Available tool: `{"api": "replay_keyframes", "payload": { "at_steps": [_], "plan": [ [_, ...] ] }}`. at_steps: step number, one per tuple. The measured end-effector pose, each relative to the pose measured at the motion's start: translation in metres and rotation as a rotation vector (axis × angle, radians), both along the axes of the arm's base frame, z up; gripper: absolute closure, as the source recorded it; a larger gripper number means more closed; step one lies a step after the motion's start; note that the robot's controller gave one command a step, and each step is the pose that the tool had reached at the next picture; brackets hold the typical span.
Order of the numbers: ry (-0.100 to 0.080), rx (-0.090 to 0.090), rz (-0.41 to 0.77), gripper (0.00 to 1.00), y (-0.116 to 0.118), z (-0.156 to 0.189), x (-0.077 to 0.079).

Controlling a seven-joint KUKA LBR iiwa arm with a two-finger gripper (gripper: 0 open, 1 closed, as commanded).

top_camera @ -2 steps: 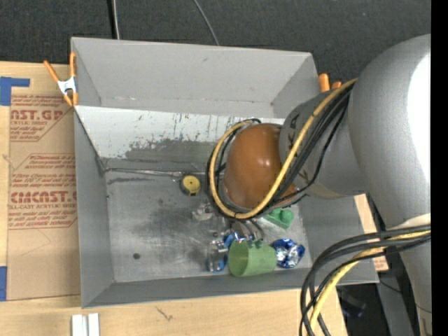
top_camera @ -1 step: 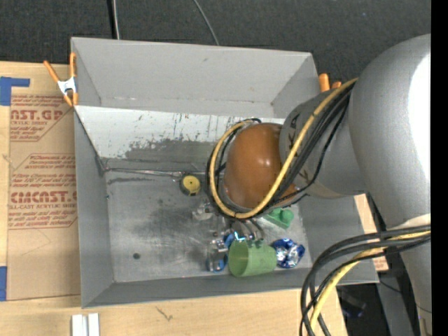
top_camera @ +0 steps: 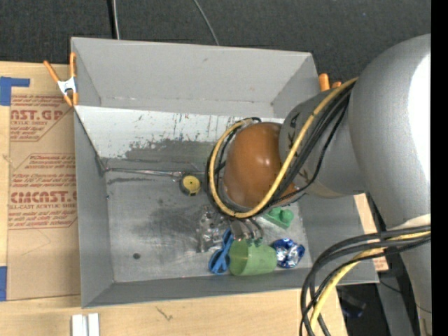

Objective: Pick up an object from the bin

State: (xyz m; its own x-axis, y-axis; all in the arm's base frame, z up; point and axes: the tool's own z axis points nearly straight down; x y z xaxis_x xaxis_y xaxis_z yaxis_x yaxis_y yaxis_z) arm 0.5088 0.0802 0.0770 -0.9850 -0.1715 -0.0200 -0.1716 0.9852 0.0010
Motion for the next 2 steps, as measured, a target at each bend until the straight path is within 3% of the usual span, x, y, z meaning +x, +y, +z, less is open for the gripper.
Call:
{"api": "replay_keyframes", "payload": {
  "at_steps": [1,2],
  "plan": [
    [-0.011,-0.008,0.800,1.00,-0.033,0.000,-0.008],
    [0.013,-0.011,0.782,1.00,-0.033,0.024,-0.010]
  ]
}}
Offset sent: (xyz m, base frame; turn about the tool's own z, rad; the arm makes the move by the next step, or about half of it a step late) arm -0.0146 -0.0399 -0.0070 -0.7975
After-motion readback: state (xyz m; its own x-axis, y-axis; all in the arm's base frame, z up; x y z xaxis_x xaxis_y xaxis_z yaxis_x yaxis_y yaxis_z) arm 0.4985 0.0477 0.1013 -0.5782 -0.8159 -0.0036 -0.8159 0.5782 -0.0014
